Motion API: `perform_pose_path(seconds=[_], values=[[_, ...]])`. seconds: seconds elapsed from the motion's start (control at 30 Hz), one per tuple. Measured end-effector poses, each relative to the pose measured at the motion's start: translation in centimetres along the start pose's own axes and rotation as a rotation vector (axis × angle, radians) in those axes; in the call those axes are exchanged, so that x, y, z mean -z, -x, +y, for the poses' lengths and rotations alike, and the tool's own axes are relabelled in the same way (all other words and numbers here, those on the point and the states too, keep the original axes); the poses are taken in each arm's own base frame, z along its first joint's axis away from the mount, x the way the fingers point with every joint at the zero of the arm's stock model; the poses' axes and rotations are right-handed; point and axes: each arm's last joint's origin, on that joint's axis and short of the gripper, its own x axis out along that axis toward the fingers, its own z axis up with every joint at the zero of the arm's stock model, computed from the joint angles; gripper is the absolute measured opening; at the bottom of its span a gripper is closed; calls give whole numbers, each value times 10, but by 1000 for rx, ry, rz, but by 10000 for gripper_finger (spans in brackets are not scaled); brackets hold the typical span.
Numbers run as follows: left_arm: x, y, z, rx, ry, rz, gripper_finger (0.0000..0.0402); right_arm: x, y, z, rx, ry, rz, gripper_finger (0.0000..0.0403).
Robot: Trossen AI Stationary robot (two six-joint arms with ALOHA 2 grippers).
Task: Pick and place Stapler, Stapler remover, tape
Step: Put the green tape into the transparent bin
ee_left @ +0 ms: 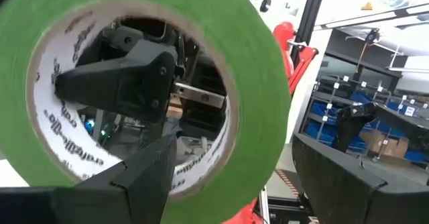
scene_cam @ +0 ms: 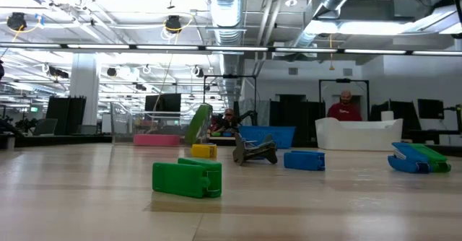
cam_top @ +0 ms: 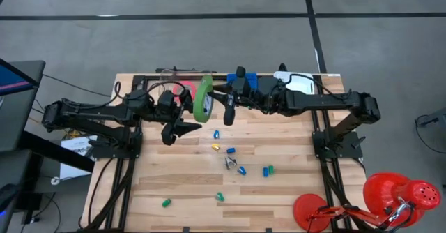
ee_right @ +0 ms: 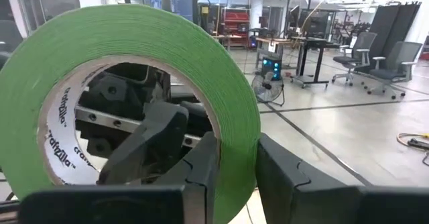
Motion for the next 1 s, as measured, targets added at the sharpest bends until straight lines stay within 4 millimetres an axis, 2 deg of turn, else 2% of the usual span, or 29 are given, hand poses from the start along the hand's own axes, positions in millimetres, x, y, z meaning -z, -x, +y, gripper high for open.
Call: perform_pose_path(seconds=[0.2,0.7,1.0], values=[[0,0,0,0,-9,-3,265,0,0,-1,1,0,1,68],[-1,0,0,2,-20,-12,147,0,0,-1,1,-3,5,74],[-2,0,0,3,-68,-16,118,0,0,-1,1,-3,4,76]])
